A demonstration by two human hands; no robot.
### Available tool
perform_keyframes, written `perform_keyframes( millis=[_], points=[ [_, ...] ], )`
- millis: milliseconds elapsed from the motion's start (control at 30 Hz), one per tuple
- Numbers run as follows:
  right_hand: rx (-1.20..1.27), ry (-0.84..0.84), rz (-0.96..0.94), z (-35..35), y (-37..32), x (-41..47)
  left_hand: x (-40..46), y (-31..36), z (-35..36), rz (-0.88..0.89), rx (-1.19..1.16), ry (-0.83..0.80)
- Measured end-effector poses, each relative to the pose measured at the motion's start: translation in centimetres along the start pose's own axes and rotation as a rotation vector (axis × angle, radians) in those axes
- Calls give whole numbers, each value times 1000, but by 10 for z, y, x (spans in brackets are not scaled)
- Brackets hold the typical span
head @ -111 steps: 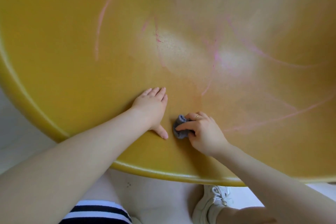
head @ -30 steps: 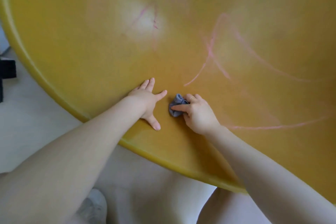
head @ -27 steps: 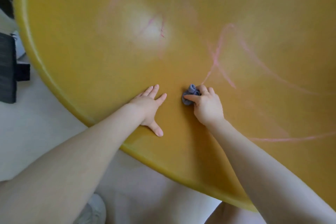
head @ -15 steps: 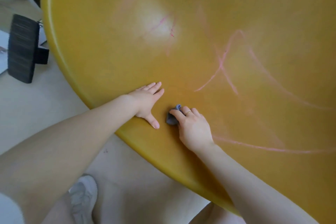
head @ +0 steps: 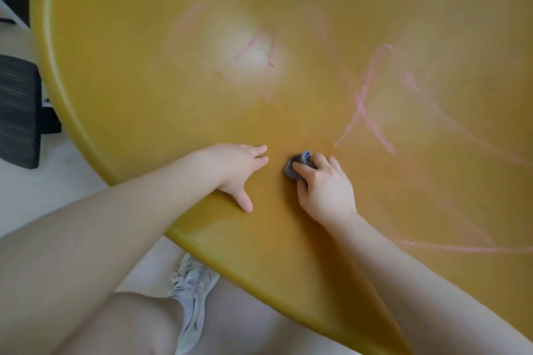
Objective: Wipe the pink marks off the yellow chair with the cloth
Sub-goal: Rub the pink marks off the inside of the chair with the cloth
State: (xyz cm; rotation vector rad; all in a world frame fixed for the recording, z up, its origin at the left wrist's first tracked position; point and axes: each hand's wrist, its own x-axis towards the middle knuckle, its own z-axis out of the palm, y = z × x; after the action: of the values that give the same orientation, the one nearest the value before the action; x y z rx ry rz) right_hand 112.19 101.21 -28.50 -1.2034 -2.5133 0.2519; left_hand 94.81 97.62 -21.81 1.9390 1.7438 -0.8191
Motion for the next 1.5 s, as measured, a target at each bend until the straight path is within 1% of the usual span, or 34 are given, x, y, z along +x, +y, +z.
perform_keyframes(
  millis=[33, 100, 167, 200, 233, 300, 367, 400, 433, 467, 567, 667, 733, 767, 800, 833, 900, 933, 967, 1033, 1067, 1133, 1200, 1267, 1333, 1367, 1400, 1467, 1500],
  points=[
    [10, -10, -52, 1, -4, -8, 1, -10, -8, 1, 38, 37],
    [26, -51, -112, 1, -7, -8, 3, -28, -17, -71, 129, 117],
    [-20, -45, -118, 3, 1, 9, 6, -37, -17, -155, 174, 154],
    [-70, -47, -79, 4, 6, 21, 8, -40, -14, -177, 153, 155],
    [-117, -48, -10, 5, 10, 35, 10, -41, -11, -185, 115, 153],
    [-169, -45, 190, 7, 15, 68, 14, -44, -6, -180, 60, 162],
    [-109, -24, 418, 9, 13, 90, 17, -46, -4, -160, 45, 175],
    [-65, -3, 502, 12, 6, 96, 18, -47, -4, -155, 42, 182],
    [-34, 15, 538, 17, -6, 98, 18, -48, -4, -152, 39, 188],
    [-39, 53, 501, 24, -20, 95, 18, -48, -5, -150, 37, 191],
    [16, 174, 266, 40, -63, 74, 20, -47, -7, -143, 48, 207],
    [73, 149, 97, 41, -77, 64, 18, -46, -9, -135, 67, 215],
    [29, 128, 18, 33, -66, 70, 17, -46, -10, -133, 73, 221],
    [-25, 104, 12, 30, -55, 75, 16, -46, -9, -131, 70, 219],
    [-78, 75, 55, 28, -42, 82, 16, -47, -9, -131, 60, 215],
    [-119, 56, 145, 28, -26, 91, 15, -48, -7, -132, 45, 211],
    [-124, 33, 397, 26, 0, 108, 15, -51, -5, -129, 22, 206],
    [-125, 38, 483, 23, 5, 112, 15, -51, -5, -128, 17, 208],
    [-134, 45, 512, 23, 6, 115, 15, -51, -5, -129, 15, 212],
    [-121, 11, 454, 22, -3, 109, 15, -51, -6, -138, 8, 211],
    [-106, -10, 382, 23, -10, 100, 15, -49, -8, -145, 8, 208],
    [-88, 2, 189, 21, -24, 71, 15, -45, -9, -164, 13, 206],
    [32, 18, 45, 15, -34, 36, 16, -40, -10, -190, -4, 205],
    [50, -25, -73, 15, -35, 14, 19, -35, -11, -208, -26, 197],
    [26, -58, -165, 13, -23, 19, 22, -28, -12, -206, -63, 203],
    [-10, -56, -177, 14, -11, 29, 25, -24, -12, -185, -82, 217],
    [-45, -33, -150, 13, 2, 42, 27, -21, -10, -144, -92, 232],
    [-97, 37, -2, 9, 26, 69, 31, -13, -3, -41, -99, 258],
    [-124, 40, 90, 7, 35, 80, 33, -9, 1, -9, -117, 260]
  ],
)
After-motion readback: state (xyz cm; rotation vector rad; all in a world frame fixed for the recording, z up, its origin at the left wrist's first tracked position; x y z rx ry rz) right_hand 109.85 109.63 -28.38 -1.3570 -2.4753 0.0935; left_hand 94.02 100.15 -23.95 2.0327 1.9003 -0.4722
